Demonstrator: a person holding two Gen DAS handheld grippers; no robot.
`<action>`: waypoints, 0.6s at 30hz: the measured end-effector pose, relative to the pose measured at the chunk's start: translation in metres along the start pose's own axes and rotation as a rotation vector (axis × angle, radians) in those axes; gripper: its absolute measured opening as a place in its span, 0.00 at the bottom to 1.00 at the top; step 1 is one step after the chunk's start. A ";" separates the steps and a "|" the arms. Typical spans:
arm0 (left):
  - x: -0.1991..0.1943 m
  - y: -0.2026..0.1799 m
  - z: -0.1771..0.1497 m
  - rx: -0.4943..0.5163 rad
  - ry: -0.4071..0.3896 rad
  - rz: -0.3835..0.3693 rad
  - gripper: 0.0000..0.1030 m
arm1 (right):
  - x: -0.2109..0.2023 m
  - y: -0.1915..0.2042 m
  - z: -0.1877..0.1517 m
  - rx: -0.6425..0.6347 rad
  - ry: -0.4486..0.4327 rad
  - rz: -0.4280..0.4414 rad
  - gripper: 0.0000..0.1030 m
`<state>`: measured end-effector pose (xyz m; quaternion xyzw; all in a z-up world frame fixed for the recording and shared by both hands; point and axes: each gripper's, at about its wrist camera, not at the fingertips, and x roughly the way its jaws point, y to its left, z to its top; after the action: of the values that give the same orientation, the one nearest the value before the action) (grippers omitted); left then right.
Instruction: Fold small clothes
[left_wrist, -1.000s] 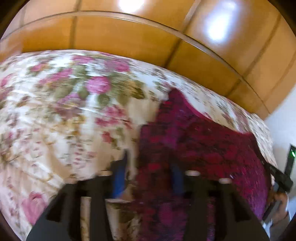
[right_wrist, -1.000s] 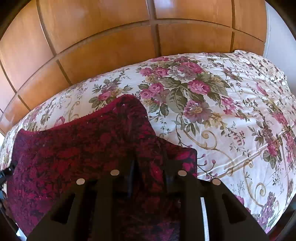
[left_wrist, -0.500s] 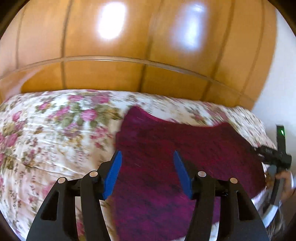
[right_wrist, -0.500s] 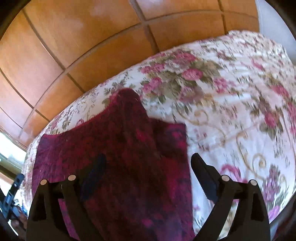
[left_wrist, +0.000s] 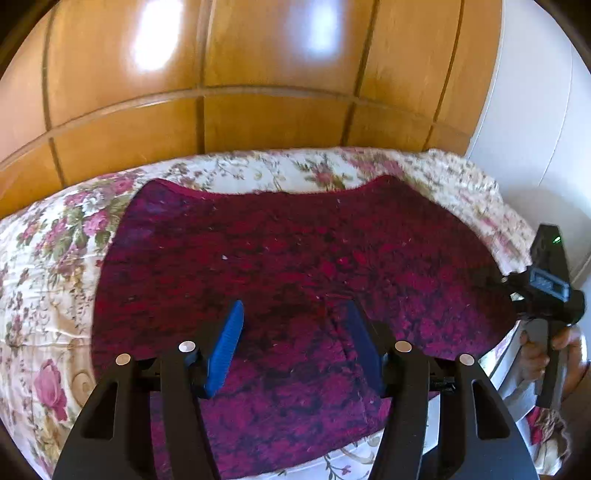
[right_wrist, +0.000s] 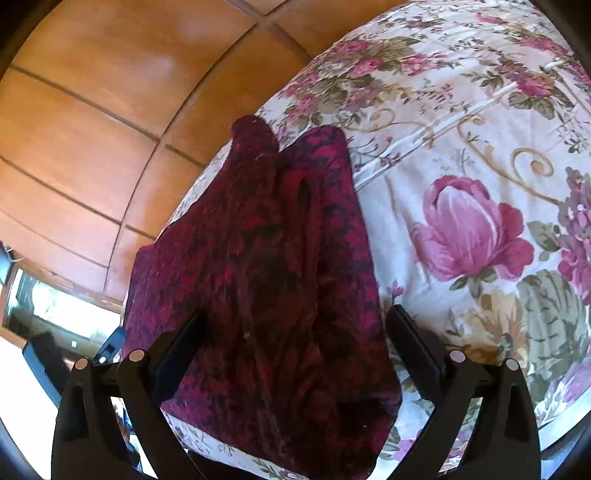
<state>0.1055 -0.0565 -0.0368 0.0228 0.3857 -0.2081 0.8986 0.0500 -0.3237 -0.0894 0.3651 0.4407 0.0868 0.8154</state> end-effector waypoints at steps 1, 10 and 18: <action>0.004 -0.002 0.000 0.006 0.010 0.006 0.56 | 0.000 0.000 0.000 0.005 0.001 0.012 0.94; 0.028 -0.006 -0.006 0.012 0.058 0.030 0.56 | 0.005 0.000 -0.008 0.000 0.027 0.079 0.78; 0.037 -0.005 -0.003 0.001 0.073 0.027 0.56 | 0.002 -0.001 -0.011 0.015 0.029 0.110 0.57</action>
<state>0.1244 -0.0739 -0.0645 0.0361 0.4178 -0.1955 0.8865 0.0427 -0.3179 -0.0957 0.3935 0.4325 0.1332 0.8002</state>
